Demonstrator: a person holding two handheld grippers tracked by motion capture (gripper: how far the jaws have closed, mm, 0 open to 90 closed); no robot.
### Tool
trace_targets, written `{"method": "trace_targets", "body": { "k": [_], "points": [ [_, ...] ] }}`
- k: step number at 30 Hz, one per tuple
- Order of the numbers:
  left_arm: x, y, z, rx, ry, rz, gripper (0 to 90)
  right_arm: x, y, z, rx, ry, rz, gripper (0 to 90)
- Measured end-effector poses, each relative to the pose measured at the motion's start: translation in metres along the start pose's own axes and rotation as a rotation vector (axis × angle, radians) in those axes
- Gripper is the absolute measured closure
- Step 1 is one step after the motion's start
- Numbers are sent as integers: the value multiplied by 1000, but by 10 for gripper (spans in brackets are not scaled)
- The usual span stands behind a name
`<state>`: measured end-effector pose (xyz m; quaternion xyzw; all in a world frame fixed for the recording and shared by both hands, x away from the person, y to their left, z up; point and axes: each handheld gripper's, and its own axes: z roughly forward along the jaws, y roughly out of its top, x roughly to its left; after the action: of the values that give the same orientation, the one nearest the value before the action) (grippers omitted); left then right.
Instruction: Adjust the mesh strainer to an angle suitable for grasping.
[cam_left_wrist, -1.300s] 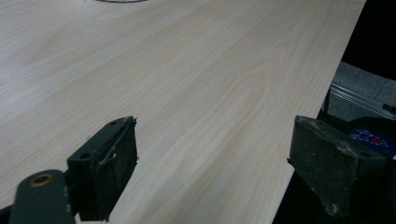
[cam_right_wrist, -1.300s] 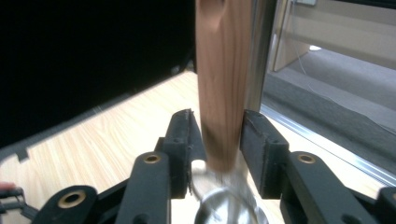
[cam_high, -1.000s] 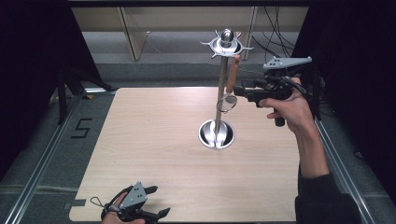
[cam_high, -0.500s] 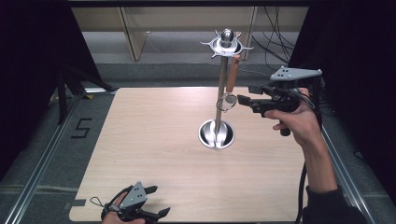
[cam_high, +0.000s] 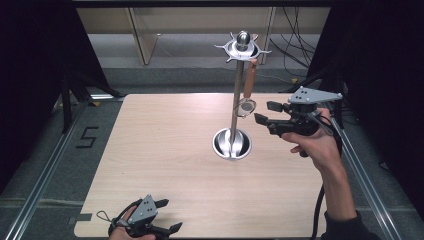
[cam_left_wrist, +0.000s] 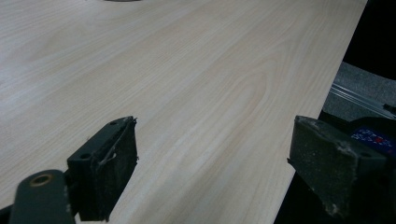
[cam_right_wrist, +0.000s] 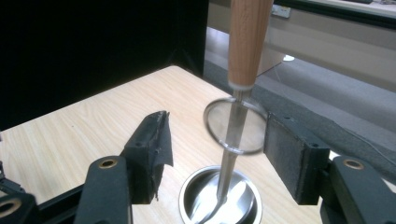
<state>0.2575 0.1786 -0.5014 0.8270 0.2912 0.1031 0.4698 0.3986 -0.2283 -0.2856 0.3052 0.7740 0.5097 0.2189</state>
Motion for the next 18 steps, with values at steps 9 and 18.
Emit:
{"method": "trace_targets", "body": {
  "k": [9,18],
  "points": [
    [1,0,-1,23,0,14,147,4,-17,4,3,11,19,410],
    [0,-1,1,-1,2,-9,147,7,-30,7,-5,10,21,397]
  ]
}}
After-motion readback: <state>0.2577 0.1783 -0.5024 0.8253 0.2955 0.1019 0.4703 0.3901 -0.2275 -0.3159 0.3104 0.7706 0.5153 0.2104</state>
